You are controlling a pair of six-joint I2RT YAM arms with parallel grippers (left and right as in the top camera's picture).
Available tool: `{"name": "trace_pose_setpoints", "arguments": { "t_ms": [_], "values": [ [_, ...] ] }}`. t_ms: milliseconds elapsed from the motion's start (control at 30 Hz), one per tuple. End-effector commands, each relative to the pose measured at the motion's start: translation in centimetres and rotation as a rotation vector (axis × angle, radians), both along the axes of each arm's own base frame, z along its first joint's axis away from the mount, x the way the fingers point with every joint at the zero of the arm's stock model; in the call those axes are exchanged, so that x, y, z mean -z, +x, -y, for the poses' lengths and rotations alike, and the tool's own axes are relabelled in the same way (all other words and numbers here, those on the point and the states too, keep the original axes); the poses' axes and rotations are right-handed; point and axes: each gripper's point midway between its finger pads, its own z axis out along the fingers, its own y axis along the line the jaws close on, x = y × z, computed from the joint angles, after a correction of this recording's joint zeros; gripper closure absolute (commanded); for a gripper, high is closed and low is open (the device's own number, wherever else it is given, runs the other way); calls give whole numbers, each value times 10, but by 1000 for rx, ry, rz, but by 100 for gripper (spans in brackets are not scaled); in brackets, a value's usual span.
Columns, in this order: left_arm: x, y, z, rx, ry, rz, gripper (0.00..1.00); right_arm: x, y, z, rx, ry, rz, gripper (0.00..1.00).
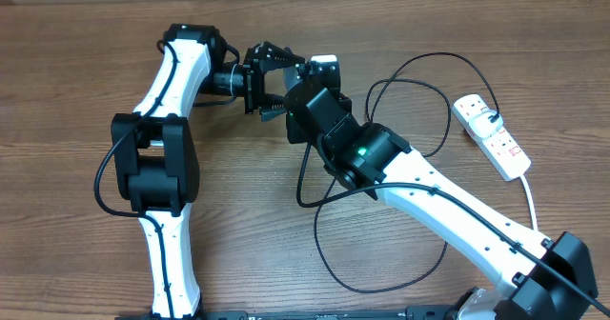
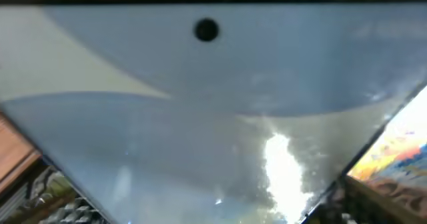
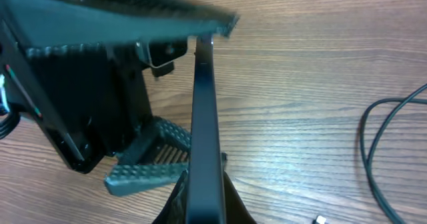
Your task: Plug charger to phone and switch on socket
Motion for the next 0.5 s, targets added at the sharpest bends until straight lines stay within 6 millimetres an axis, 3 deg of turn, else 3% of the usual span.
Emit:
{"name": "trace_pose_setpoints", "arguments": {
  "t_ms": [0, 233, 467],
  "values": [
    [-8, 4, 4, -3, -30, -17, 0, -18, 7, -3, 78, 98, 29, 96],
    [-8, 4, 4, -3, -26, -48, 0, -27, 15, 14, 370, 321, 21, 96],
    [-8, 4, 4, -2, -26, -49, 0, -29, 12, 10, 687, 771, -124, 96]
  ]
}}
